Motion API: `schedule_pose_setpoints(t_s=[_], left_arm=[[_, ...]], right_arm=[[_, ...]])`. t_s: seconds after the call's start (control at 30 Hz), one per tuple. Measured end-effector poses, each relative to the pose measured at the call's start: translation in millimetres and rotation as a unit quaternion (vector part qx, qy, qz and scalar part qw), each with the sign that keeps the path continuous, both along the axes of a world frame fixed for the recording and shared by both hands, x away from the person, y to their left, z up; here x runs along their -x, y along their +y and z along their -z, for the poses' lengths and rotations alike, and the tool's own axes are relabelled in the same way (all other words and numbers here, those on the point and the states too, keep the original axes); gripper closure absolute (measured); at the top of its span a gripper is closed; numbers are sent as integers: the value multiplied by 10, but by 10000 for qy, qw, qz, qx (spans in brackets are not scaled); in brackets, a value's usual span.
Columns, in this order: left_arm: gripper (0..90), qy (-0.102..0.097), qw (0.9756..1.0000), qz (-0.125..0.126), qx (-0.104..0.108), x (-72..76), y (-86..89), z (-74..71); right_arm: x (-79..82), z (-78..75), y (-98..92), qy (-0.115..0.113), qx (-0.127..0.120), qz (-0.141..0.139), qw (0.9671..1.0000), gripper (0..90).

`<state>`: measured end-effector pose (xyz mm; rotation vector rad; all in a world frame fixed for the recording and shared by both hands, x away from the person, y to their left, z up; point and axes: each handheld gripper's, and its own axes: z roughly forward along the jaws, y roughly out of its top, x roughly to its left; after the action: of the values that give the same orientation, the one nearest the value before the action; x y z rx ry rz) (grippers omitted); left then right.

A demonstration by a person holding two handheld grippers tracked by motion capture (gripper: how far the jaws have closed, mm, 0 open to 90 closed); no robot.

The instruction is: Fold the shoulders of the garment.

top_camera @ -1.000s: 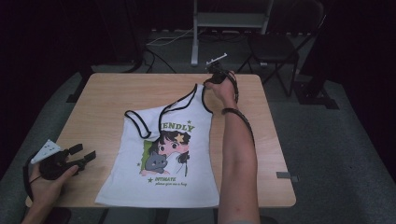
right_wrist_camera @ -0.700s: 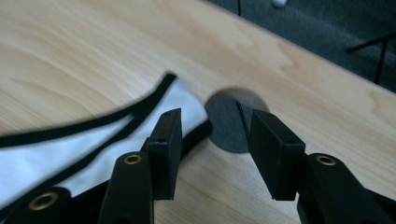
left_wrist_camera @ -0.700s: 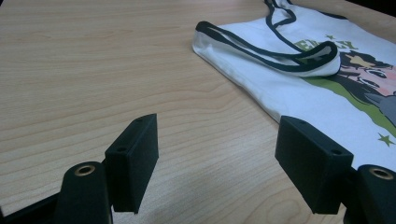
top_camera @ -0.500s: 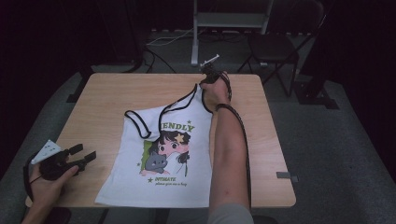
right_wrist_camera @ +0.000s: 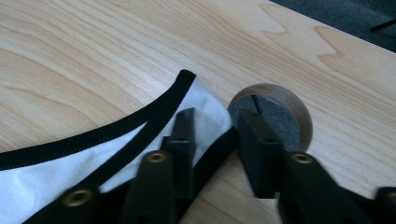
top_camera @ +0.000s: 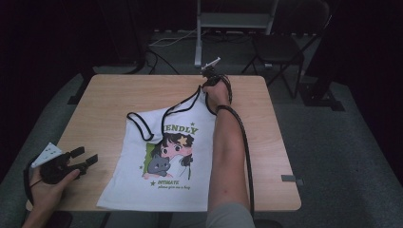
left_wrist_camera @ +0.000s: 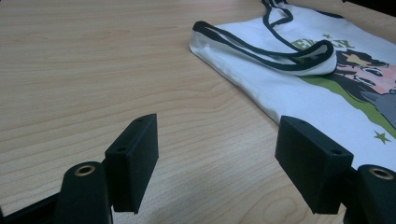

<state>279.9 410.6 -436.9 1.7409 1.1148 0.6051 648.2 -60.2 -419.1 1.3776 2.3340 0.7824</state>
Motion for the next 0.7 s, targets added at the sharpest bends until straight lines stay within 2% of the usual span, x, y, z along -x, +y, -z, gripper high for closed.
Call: schedule_pose_setpoints(t_s=[0.1, 0.2, 0.43, 0.7], left_arm=[[296, -17, 10000, -4, 11, 0, 7, 0], [297, -28, 10000, 15, -20, 5, 6, -1], [297, -28, 10000, 13, -20, 5, 6, -1], [297, -30, 10000, 7, -10, 8, 4, -2]], right_arm=[[6, 9, 12, -7, -126, -49, 9999, 785], [26, -4, 6, -14, -218, -58, 9997, 808], [113, -119, 2, -90, -337, -142, 9993, 816], [284, -338, 63, -374, -416, -365, 9978, 817]])
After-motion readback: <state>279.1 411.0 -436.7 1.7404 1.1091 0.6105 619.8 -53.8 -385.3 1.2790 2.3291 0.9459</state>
